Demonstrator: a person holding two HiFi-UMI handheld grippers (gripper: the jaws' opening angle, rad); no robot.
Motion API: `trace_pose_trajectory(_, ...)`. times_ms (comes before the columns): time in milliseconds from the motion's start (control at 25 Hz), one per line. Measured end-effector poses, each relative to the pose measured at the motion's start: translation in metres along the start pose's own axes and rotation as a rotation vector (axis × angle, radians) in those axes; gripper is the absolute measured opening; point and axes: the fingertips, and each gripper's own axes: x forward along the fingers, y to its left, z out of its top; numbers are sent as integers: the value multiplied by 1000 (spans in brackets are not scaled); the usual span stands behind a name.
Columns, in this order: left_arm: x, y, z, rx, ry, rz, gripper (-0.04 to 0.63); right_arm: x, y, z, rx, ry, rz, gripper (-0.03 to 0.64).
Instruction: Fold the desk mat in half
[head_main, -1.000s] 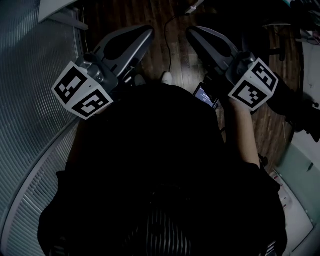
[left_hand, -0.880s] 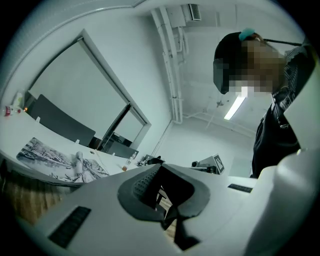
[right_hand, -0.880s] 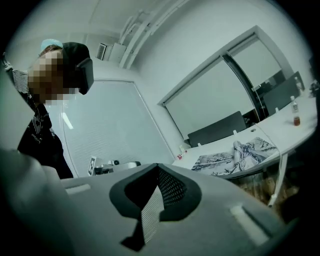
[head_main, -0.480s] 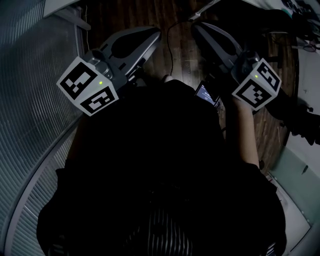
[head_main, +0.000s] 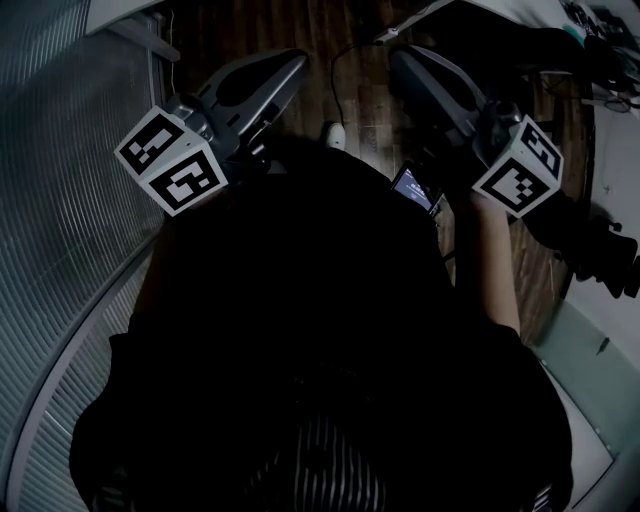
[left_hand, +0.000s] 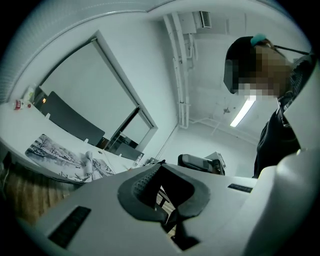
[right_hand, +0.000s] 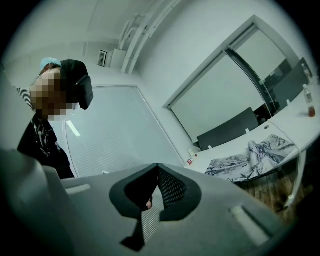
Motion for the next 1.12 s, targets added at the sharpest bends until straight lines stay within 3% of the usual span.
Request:
trace_pose_trajectory(240, 25, -3, -7, 55, 7, 4, 8, -11, -20, 2, -24, -2, 39, 5)
trace_pose_trajectory(800, 167, -15, -10, 109, 132, 17, 8, -82, -126, 60, 38, -79, 65, 5)
trace_pose_trajectory(1120, 231, -18, -18, 86, 163, 24, 8, -123, -176, 78, 50, -94, 72, 5)
